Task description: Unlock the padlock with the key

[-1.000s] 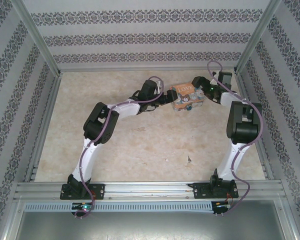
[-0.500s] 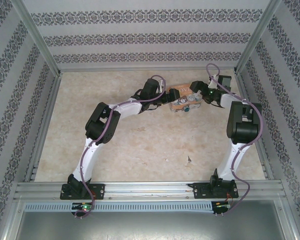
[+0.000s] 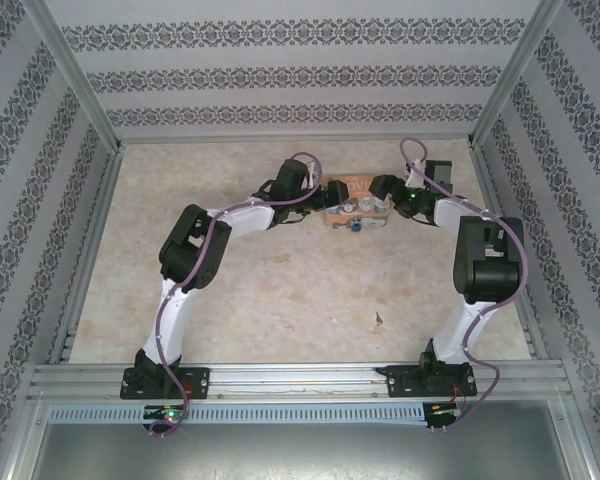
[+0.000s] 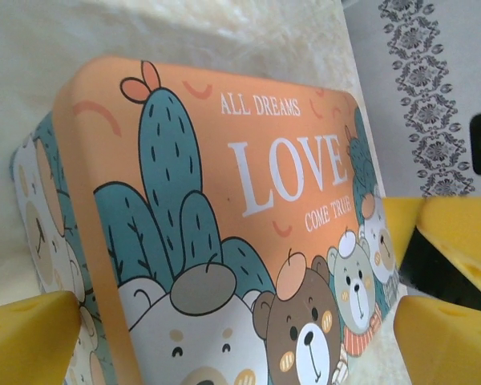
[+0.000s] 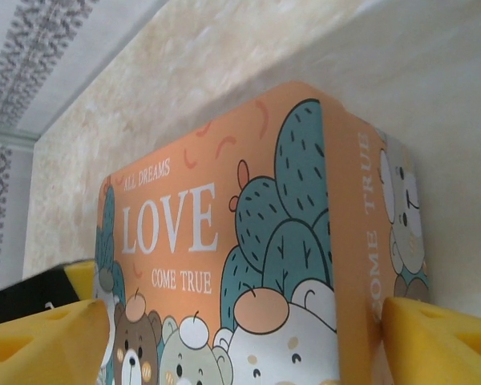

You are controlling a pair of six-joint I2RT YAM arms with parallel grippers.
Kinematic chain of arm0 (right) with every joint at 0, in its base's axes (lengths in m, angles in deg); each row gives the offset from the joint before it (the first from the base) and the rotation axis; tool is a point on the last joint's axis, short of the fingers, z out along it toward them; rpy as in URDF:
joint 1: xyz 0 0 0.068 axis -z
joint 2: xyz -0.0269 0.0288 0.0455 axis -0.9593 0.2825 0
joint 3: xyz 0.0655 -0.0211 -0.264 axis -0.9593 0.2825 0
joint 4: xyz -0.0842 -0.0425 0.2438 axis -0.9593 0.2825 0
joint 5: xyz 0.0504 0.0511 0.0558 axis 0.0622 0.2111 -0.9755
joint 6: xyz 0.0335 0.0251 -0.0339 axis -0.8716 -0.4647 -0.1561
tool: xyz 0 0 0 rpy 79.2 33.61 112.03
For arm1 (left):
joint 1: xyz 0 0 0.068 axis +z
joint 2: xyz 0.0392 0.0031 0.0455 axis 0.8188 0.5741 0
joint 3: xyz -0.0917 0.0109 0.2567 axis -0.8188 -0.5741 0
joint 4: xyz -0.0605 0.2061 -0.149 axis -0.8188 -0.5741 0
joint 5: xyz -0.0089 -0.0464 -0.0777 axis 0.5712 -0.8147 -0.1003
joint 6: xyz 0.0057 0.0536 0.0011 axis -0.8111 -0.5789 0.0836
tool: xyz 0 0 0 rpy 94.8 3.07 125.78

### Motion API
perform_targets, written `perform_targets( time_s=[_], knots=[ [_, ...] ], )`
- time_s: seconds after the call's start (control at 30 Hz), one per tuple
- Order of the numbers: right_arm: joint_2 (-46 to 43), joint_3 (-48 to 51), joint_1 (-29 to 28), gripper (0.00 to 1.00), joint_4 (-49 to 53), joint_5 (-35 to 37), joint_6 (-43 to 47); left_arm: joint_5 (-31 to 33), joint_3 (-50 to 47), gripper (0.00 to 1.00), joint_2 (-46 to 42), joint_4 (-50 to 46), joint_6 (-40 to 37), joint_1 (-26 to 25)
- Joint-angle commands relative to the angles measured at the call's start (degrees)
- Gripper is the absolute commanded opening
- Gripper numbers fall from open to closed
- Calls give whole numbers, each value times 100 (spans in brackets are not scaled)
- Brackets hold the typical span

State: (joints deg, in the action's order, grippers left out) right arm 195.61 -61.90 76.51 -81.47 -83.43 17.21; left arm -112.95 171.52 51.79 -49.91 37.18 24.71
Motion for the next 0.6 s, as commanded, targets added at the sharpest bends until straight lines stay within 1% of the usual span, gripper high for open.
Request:
perform_targets(
  time_s=[0.0, 0.23, 0.43, 0.57],
  knots=[
    [-335, 190, -443, 85, -70, -526, -74, -230, -357, 100, -493, 256, -118, -8],
    [-593, 550, -1067, 84, -277, -387, -300, -84, -1314, 100, -1249, 335, -258, 209],
    [-624, 674, -1661, 84, -390, -264, -455, 35, -2018, 100, -1815, 381, -359, 434],
    [-589, 673, -2081, 83, -512, -60, -597, 87, -2360, 100, -2106, 333, -417, 605]
  ],
)
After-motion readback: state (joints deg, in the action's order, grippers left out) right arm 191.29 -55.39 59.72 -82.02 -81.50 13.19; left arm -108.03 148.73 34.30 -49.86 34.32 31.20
